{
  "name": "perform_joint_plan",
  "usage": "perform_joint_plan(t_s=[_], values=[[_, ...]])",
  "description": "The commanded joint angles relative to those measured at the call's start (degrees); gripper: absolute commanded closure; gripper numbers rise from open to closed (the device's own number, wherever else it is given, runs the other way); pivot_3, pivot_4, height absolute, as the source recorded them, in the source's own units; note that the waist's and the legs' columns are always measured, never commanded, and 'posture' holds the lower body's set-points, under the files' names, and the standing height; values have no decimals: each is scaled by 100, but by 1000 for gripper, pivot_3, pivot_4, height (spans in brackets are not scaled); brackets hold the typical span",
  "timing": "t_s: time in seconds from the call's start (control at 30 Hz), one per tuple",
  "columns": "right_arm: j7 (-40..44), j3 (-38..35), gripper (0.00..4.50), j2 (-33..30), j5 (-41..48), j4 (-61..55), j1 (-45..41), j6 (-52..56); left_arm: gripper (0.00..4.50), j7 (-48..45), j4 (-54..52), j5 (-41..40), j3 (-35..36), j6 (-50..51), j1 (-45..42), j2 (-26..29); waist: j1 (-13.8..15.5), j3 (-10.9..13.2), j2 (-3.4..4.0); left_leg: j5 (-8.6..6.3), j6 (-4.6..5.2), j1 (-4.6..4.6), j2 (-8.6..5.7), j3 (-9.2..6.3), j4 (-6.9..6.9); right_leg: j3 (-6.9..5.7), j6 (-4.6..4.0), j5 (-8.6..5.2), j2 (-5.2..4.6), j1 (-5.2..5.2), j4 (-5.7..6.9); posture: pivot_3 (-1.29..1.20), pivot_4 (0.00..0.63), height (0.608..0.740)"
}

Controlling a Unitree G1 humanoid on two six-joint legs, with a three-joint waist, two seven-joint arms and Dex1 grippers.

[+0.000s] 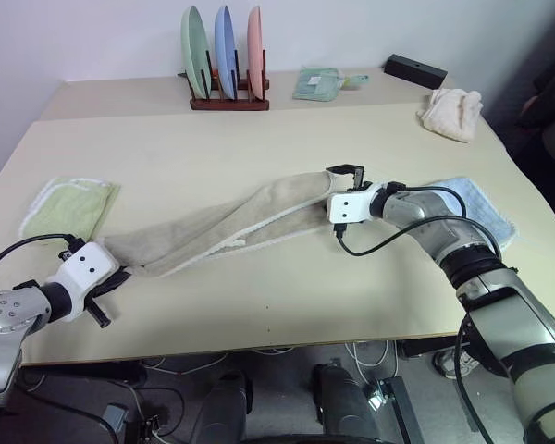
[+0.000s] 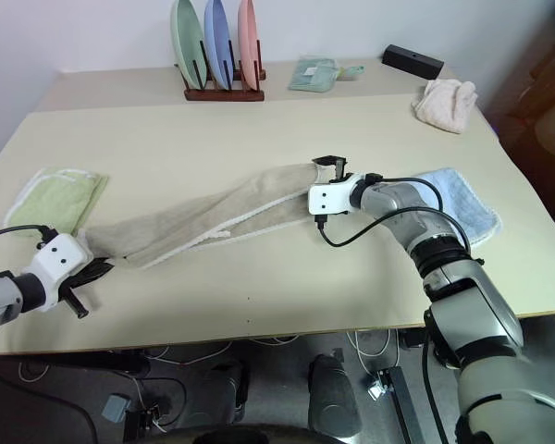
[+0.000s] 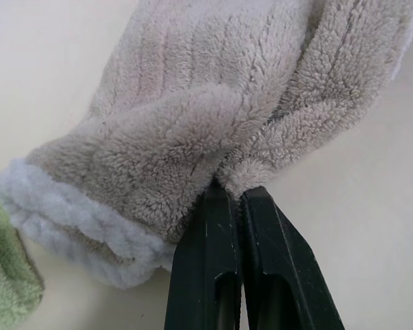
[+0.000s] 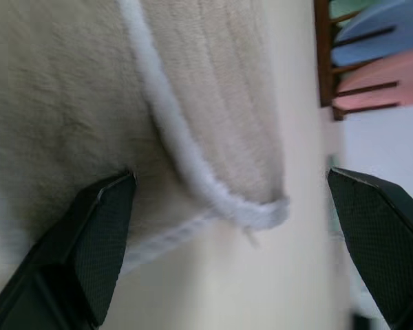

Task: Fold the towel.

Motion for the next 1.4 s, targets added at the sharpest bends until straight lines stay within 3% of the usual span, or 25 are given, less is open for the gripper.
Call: perform_joint_plan(t_s=[0.03,0.1,0.17,0.33,0.5,0.63,0.73,0.93,1.1,1.23,1.4], values=[[-741,159,240,68,-467,420,-425,-333,4495,-26,-103,-5,-47,-29,-40,-26,3,0,0,0,0,0,0,0,-1,0,0,0,0,0,-1,0,150,740],[-989,236,821,117,-616,600,-559,-474,4500,-32,-93,-7,-60,-35,-53,-34,-1,0,0,0,0,0,0,0,-3,1,0,0,0,0,-1,0,150,740],[-1128,312,1713,134,-733,733,-626,-602,4500,-33,-84,-11,-63,-33,-57,-40,-5,0,0,0,0,0,0,0,-4,1,0,0,0,-1,-1,0,150,740],[-1350,384,4391,26,-880,755,-586,-940,4500,-31,-50,-14,-56,-8,-21,-58,-5,1,1,0,0,0,0,0,-5,2,0,0,0,0,-1,0,150,740],[-1250,209,4457,-265,-712,551,-344,-1096,4500,14,-15,-92,19,-59,-60,-143,4,0,1,0,0,0,-1,0,-5,2,0,0,0,0,-1,0,150,740],[-1159,-120,4457,-562,-467,292,-394,-1023,4500,367,11,-544,212,438,-1004,-448,21,6,2,1,-1,-1,-4,-3,0,2,0,0,-1,3,0,0,150,740],[-1012,-457,4457,-689,-171,431,-742,-764,4500,770,565,-306,-26,338,-2235,-614,5,8,0,4,-4,-3,-4,-11,16,-1,1,1,1,4,12,0,150,740],[-1369,-731,4457,-848,-196,1275,-2279,-67,4500,2044,3480,357,-430,-787,-5816,-1199,-9,8,1,9,-14,-7,-11,-12,21,0,4,4,-1,0,15,0,150,740],[-1517,-792,4457,-1028,-184,1406,-3077,-63,4500,2377,5313,549,-475,-1807,-7470,-1203,-135,6,-2,20,-33,-20,-13,-6,-29,1,12,-1,-6,-29,-15,0,150,740],[-604,-1167,4457,-1155,574,837,-2664,-369,4500,1821,5382,357,-396,-2102,-7306,-1006,-204,6,-2,25,-41,-22,-12,17,-70,3,21,-6,-13,-55,-12,0,150,740],[1856,-1563,4457,-1747,2357,-2163,27,661,4500,158,3054,-526,-137,-967,-4627,-429,-320,3,2,16,-25,-31,-8,25,-67,5,28,-11,-15,-64,-2,0,150,740]])
